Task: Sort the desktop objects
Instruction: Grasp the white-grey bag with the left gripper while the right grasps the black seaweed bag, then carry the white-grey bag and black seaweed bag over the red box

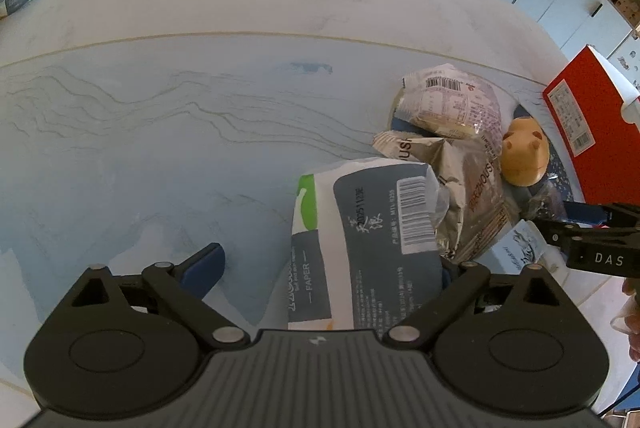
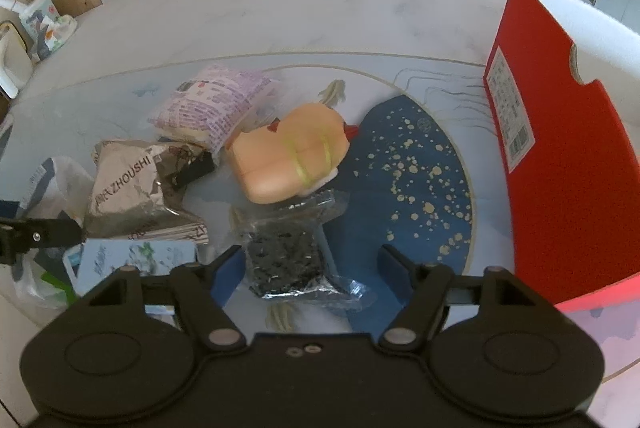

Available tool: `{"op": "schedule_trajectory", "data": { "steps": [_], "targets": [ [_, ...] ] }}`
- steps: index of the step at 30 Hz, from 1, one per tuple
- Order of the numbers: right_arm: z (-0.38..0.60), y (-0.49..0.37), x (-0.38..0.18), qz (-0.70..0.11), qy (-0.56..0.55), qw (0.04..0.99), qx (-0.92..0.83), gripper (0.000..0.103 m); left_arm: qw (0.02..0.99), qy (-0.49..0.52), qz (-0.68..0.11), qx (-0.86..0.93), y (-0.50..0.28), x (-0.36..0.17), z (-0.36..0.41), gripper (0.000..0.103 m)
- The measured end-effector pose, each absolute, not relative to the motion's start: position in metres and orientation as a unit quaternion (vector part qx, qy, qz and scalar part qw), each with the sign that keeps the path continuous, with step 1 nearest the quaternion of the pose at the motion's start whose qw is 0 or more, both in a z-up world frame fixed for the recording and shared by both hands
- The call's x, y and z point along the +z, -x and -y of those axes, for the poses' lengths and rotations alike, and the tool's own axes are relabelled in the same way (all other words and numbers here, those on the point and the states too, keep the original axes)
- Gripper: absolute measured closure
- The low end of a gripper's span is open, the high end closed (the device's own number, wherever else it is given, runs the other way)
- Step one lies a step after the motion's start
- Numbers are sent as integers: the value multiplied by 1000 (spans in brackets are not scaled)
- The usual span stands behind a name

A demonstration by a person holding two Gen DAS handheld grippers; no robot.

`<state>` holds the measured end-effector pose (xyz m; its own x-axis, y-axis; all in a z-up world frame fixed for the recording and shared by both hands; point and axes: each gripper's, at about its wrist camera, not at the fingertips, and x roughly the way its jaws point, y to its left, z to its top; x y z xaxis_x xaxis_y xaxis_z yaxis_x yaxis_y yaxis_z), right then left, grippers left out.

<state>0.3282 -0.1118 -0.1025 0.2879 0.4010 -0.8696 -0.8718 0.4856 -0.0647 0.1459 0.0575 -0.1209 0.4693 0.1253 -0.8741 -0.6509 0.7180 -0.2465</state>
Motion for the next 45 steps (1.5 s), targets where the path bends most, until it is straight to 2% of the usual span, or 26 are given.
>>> {"op": "schedule_trajectory", "data": {
  "steps": [3,11,17,25,30,45],
  "targets": [
    [112,-326,-103,-409,293,755,421,40,810,283,-454,240,-146,-121,-57,8],
    [119,-326,-102,-402,295,763,412,61,820,275,-450,221,-145,-117,-50,39],
    [126,-326,-101,-407,291,766,404,65,823,268,-451,218,-144,-115,-45,45],
    [138,-326,-95,-413,276,767,406,70,826,262,-450,215,-145,-114,-47,65],
    [143,-326,-85,-415,264,771,404,70,830,256,-446,216,-145,-110,-45,68],
    [169,-321,-41,-405,224,782,417,70,843,259,-429,197,-143,-74,-34,68]
  ]
}}
